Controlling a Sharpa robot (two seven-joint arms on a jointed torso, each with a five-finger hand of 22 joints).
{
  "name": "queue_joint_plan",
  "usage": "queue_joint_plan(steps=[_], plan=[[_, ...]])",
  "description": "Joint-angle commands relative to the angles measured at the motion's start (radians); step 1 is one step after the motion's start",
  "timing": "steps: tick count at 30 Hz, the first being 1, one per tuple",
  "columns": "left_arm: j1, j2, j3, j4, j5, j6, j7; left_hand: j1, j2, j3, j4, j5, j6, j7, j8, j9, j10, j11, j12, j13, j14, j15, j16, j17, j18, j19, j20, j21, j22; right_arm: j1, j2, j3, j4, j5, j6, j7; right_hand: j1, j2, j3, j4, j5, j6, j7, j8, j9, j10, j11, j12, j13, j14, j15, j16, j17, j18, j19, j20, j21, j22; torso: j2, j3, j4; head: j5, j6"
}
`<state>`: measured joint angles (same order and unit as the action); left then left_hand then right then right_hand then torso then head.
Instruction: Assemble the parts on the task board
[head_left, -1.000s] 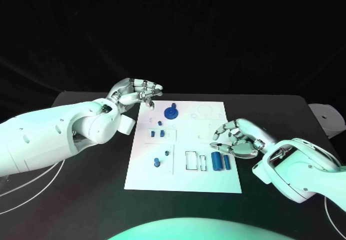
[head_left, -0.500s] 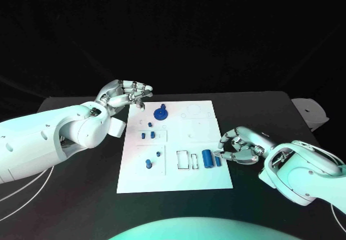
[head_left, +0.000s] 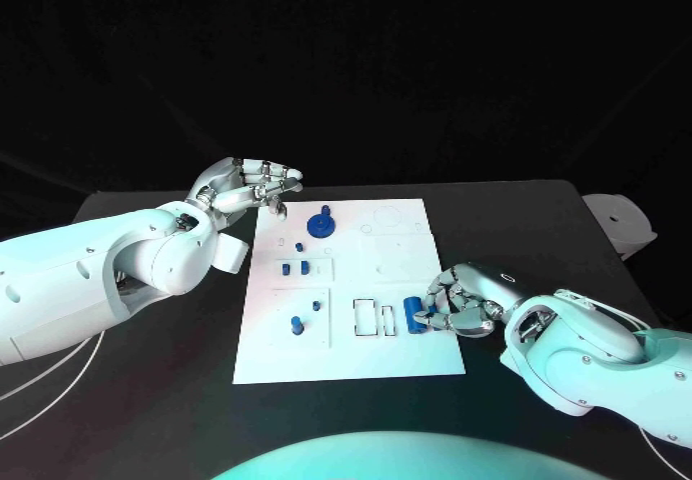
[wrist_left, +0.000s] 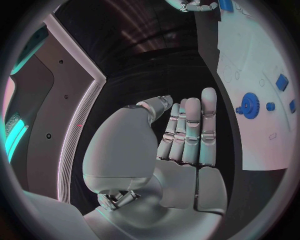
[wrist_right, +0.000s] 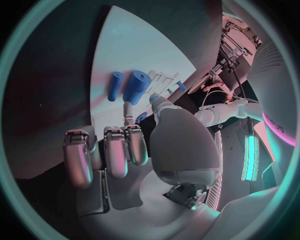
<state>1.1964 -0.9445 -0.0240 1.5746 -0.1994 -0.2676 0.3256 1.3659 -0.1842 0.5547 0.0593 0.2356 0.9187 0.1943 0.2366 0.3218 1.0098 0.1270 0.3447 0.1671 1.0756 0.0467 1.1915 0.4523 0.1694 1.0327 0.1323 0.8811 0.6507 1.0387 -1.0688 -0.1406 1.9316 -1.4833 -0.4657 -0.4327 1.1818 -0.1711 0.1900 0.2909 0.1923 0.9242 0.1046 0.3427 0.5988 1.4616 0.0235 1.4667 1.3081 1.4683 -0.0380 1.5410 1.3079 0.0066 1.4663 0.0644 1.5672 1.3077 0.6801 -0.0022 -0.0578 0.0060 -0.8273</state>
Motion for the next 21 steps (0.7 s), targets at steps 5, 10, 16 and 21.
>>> queue_joint_plan(steps=[5,10,16,21], plan=[[0.001,-0.001,0.001,0.005,0.006,0.018,0.016,0.002,0.01,0.0,0.006,0.0,-0.005,-0.002,0.003,0.002,-0.006,-0.004,0.007,0.001,-0.007,0.0,0.007,-0.001,0.016,0.005,0.003,-0.005,-0.002,-0.011,0.034,0.0,-0.026,-0.056,0.012,-0.076,-0.015,0.004,-0.012,0.002,0.006,-0.005,0.003,-0.006,0.001,0.033,0.005,-0.008,0.171,0.09,-0.003,0.006,0.205,-0.007,0.104,-0.003,0.004,0.263,0.0,0.0002,0.0015,0.003,-0.001],[0.001,-0.003,0.0,0.006,0.006,0.019,0.015,0.002,0.01,0.0,0.006,0.0,-0.005,-0.002,0.003,0.002,-0.006,-0.004,0.007,0.001,-0.007,0.0,0.007,-0.001,0.016,0.005,0.003,-0.005,-0.002,-0.019,0.049,0.0,-0.043,-0.073,0.019,-0.096,-0.019,0.01,-0.017,0.002,0.009,-0.003,0.002,-0.006,0.002,0.031,0.005,-0.011,0.169,0.09,-0.003,0.005,0.204,-0.007,0.104,-0.003,0.004,0.263,-0.001,0.0002,-0.0008,0.006,-0.002],[0.001,-0.005,0.0,0.007,0.006,0.02,0.012,0.002,0.01,0.0,0.006,0.0,-0.005,-0.002,0.003,0.002,-0.006,-0.004,0.007,0.001,-0.007,0.0,0.007,-0.001,0.016,0.005,0.003,-0.005,-0.002,-0.031,0.072,0.0,-0.057,-0.09,0.032,-0.105,-0.019,0.011,-0.018,0.002,0.01,-0.002,0.002,-0.006,0.003,0.031,0.005,-0.012,0.169,0.09,-0.003,0.006,0.205,-0.007,0.104,-0.003,0.004,0.263,0.0,0.0014,-0.0014,0.008,-0.002],[0.001,-0.005,0.0,0.008,0.006,0.021,0.01,0.002,0.01,0.0,0.006,0.0,-0.005,-0.002,0.003,0.002,-0.006,-0.004,0.007,0.001,-0.007,0.0,0.007,-0.001,0.016,0.005,0.003,-0.005,-0.002,-0.046,0.09,0.0,-0.066,-0.099,0.046,-0.109,-0.019,0.013,-0.019,0.001,0.009,-0.001,0.002,-0.006,0.003,0.031,0.005,-0.012,0.169,0.09,-0.003,0.006,0.206,-0.007,0.104,-0.003,0.004,0.263,-0.001,0.0015,-0.0014,0.009,-0.002]])
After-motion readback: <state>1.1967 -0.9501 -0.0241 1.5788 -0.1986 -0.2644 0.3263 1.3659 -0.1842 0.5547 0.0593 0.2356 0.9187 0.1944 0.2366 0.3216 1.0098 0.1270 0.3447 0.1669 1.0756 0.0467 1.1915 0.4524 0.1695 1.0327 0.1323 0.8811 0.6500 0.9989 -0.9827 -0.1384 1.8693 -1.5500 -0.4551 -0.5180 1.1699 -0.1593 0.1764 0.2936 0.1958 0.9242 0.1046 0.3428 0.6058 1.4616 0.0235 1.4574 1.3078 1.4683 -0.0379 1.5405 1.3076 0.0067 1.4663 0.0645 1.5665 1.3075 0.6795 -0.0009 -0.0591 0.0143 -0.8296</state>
